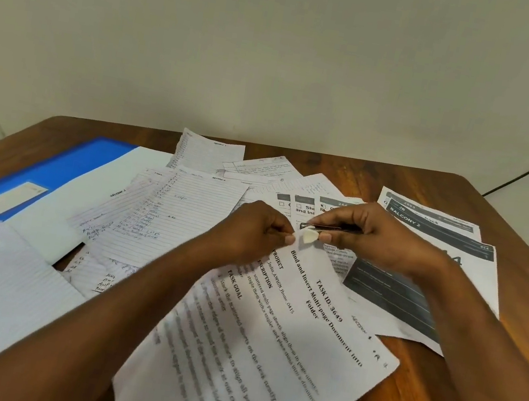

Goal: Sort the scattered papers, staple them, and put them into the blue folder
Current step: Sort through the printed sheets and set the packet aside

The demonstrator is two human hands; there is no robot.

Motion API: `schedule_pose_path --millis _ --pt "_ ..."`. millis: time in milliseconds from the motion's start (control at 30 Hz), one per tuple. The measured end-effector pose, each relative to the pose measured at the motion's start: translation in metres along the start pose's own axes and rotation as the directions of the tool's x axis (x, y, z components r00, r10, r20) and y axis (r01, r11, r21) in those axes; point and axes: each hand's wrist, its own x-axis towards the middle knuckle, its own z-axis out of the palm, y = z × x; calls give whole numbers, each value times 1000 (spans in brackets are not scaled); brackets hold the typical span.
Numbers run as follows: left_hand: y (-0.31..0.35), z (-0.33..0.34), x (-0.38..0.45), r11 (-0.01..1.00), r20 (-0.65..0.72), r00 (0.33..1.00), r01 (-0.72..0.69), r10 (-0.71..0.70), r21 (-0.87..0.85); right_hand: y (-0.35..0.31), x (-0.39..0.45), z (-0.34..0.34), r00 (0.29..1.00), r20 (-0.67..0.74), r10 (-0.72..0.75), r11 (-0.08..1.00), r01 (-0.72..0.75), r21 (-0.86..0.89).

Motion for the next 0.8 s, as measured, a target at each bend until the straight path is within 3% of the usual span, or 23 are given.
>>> schedule_pose_path --millis 233,467,800 --pt "13 -10 8 959 69 997 -52 34 277 9 -11 -2 981 89 170 952 -187 241" --pt "4 4 4 973 49 999 -4 -8 230 21 -13 7 927 258 271 834 -360 419" --pt "-3 10 6 983 42 998 29 -37 179 27 -10 15 920 232 314 773 -390 500"
